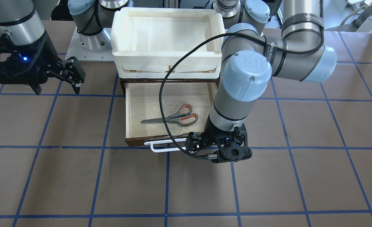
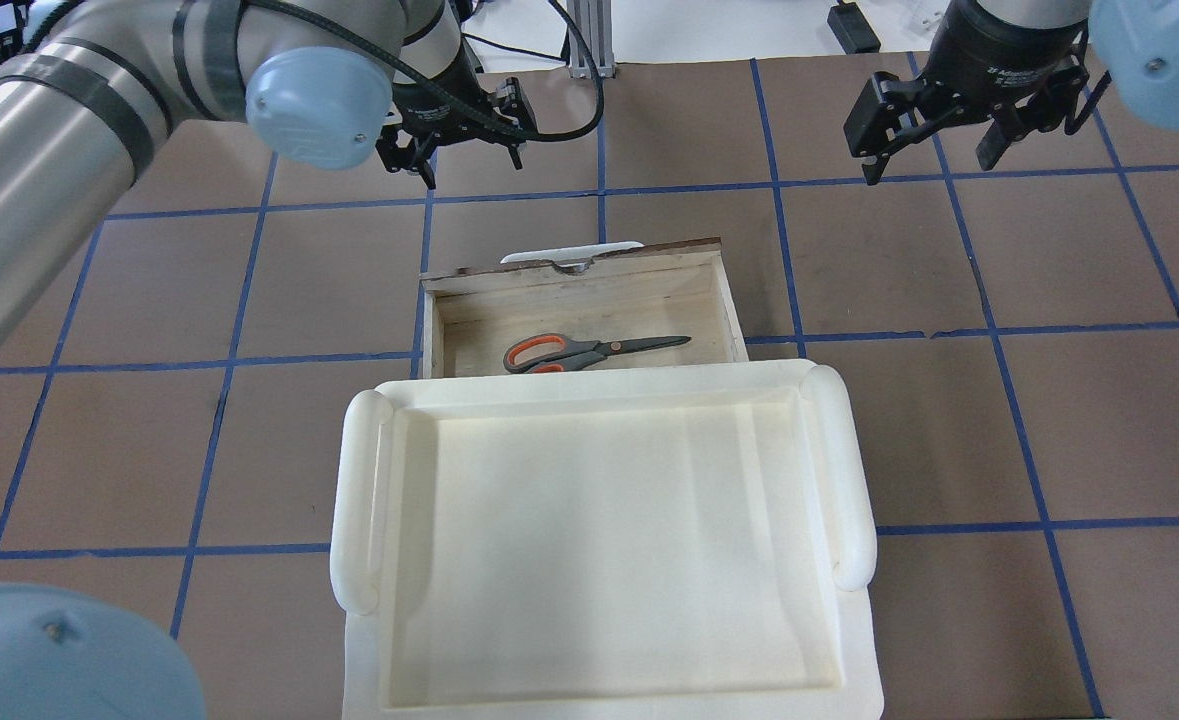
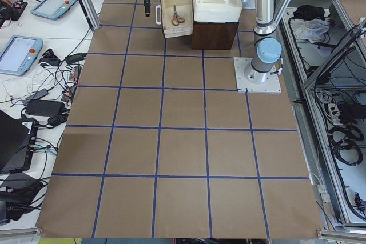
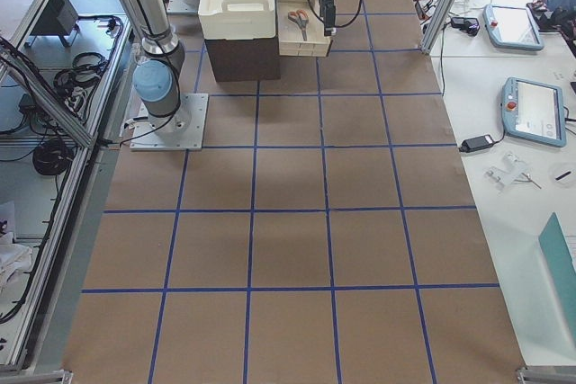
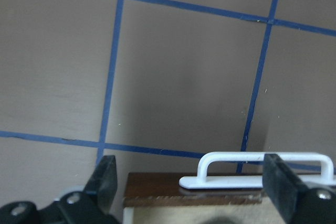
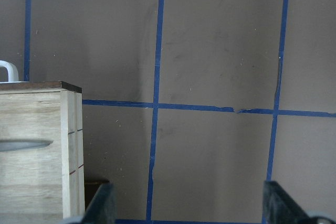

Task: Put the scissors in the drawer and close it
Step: 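Raise the right gripper away while the left arm swings toward the drawer, then position the left gripper above the white drawer handle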

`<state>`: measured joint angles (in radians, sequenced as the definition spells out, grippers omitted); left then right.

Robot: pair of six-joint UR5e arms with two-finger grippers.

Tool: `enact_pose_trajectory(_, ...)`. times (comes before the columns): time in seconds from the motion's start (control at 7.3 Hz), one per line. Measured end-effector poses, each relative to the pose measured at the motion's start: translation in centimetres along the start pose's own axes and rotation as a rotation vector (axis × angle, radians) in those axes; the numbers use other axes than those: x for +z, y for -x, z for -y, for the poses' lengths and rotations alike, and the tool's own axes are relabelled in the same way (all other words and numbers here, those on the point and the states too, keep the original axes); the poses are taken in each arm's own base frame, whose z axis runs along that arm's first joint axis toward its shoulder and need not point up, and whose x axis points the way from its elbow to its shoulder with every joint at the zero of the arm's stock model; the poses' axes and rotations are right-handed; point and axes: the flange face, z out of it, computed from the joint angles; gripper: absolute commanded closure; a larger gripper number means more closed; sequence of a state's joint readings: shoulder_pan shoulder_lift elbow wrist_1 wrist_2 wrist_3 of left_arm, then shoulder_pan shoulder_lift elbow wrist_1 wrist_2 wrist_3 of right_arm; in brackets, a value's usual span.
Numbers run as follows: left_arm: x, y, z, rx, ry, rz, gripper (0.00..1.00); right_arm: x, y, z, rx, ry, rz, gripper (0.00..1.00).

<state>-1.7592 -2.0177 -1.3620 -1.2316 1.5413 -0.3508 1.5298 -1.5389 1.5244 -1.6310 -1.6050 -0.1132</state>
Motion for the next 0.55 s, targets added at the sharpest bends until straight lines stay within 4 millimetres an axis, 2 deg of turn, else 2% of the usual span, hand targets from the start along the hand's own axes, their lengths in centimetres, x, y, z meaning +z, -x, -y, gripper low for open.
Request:
enact_pose_trajectory(0.27, 5.2, -3.5, 0.0, -0.005, 0.028, 0.023, 0.00, 0.1, 0.2, -1.6, 0.000, 0.001, -0.001, 0.00)
enact_pose_trajectory(0.55, 7.6, -5.3, 0.9, -0.011, 0.031, 0.021, 0.00, -0.3, 0.2, -2.3, -0.001, -0.001, -0.001, 0.00)
